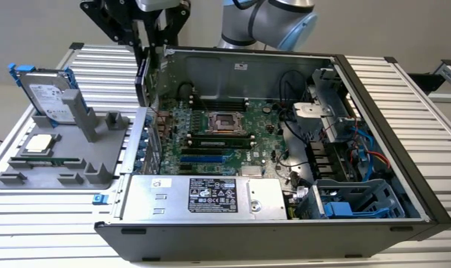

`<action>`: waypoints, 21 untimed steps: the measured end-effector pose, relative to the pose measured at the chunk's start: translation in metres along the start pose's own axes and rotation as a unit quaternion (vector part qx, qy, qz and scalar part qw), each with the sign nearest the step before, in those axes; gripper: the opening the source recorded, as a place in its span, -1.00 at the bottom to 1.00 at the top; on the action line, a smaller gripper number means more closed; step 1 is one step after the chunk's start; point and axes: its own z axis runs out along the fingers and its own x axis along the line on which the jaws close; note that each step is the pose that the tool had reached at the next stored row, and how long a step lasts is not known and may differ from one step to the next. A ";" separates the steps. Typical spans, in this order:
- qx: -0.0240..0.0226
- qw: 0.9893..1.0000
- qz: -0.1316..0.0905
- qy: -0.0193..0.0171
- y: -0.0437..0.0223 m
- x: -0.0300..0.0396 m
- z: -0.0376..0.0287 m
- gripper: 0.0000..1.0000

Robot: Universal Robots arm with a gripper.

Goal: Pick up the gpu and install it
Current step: 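Pick up the gpu and move the gpu toward the slot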

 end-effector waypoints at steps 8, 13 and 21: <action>0.000 1.000 0.000 0.000 0.0001 -0.0167 -0.0001 -1.00; 0.000 1.000 0.000 0.000 0.0003 -0.0282 -0.0002 -1.00; 0.000 1.000 -0.001 0.000 0.0004 -0.0477 -0.0003 -1.00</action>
